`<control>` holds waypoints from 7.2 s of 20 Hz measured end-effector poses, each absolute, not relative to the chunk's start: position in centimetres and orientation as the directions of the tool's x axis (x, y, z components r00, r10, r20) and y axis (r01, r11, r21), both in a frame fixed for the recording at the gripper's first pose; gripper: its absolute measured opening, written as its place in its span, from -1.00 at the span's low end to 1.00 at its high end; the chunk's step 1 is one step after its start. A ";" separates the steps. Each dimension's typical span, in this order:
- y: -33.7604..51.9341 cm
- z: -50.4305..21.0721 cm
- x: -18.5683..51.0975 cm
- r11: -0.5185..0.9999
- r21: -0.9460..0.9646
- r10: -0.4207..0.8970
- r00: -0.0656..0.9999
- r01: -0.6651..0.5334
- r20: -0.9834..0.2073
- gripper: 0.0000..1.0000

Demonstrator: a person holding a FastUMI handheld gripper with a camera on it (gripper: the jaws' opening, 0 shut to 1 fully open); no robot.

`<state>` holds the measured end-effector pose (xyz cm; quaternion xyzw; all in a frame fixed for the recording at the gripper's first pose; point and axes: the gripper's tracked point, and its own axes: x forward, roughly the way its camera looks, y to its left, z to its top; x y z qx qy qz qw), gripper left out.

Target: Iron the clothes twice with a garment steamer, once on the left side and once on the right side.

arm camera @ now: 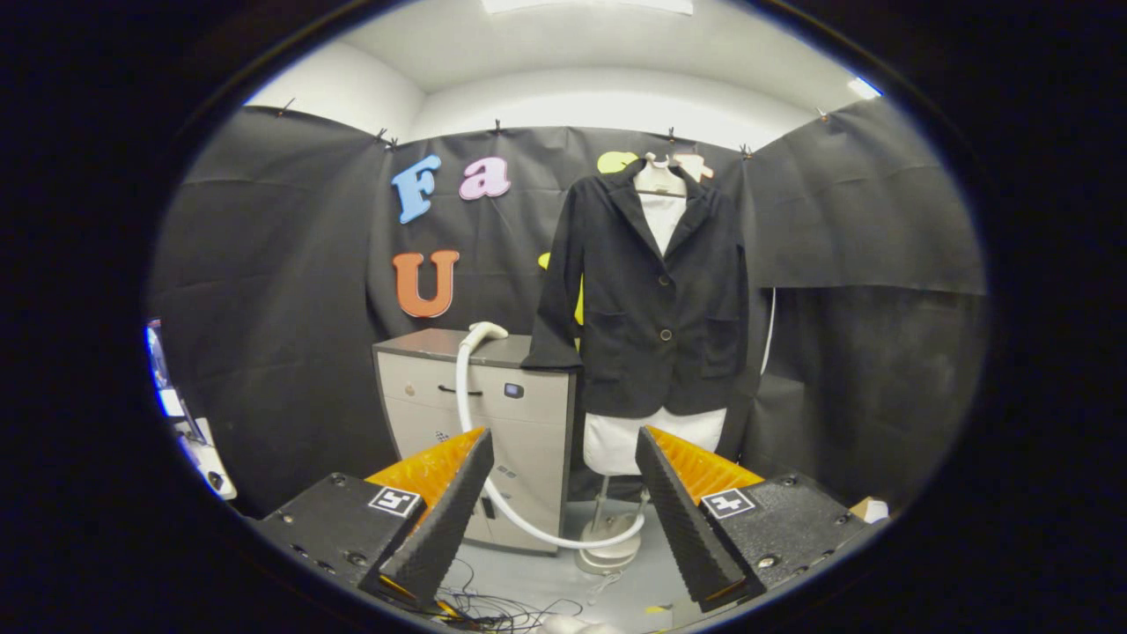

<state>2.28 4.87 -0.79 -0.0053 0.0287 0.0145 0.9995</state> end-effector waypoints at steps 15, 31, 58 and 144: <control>11.0 8.1 25.4 0.994 0.033 0.101 0.994 -0.099 -0.046 1.00; 29.1 3.5 54.5 0.971 0.031 0.231 0.885 -0.239 -0.404 1.00; 30.7 3.0 52.1 0.964 0.098 0.267 0.865 -0.249 -0.424 -0.33; -7.0 -0.2 33.0 0.989 0.048 -0.120 0.951 0.139 -0.285 -0.34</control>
